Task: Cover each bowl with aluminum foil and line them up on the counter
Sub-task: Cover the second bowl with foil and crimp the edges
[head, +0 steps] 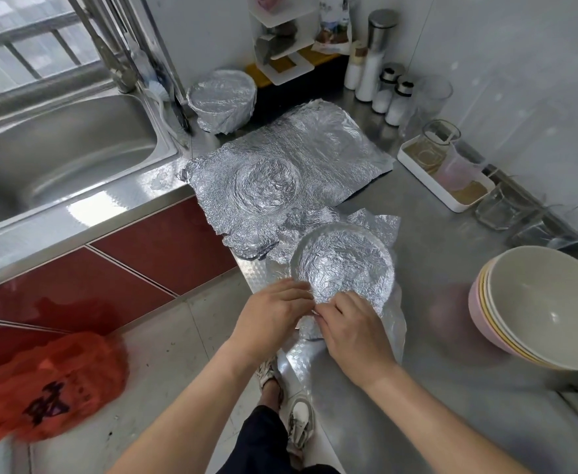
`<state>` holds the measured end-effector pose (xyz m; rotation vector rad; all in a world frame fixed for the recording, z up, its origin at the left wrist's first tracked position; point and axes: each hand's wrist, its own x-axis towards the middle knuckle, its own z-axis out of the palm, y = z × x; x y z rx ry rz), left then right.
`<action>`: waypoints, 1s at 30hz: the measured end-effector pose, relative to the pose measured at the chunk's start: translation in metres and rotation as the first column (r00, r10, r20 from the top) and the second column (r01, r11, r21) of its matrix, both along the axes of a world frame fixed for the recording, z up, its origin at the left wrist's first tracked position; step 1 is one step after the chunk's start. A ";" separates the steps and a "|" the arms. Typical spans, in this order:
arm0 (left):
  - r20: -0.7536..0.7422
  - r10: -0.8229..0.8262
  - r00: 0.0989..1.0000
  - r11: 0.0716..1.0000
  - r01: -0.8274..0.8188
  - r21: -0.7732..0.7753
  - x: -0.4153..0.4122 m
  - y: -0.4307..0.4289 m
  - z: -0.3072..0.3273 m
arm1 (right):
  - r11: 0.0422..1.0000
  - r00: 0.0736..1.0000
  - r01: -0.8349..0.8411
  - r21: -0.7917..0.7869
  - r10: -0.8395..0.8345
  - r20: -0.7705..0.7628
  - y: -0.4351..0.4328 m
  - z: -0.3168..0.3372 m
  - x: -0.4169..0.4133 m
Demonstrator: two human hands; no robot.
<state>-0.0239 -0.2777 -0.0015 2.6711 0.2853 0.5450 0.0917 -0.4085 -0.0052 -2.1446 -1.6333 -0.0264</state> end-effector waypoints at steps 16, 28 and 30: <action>-0.062 0.038 0.997 0.993 -0.045 -0.108 -0.005 -0.008 0.008 | 0.999 0.997 -0.041 -0.010 0.041 -0.070 -0.010 0.010 0.021; 0.013 -0.029 0.999 0.999 0.029 0.028 0.005 -0.008 0.004 | 0.999 0.997 -0.047 -0.015 0.048 0.058 -0.004 0.002 0.015; 0.001 -0.044 0.999 0.999 0.044 0.013 0.006 -0.009 0.006 | 0.997 0.995 -0.077 -0.027 0.079 0.060 -0.005 0.004 0.017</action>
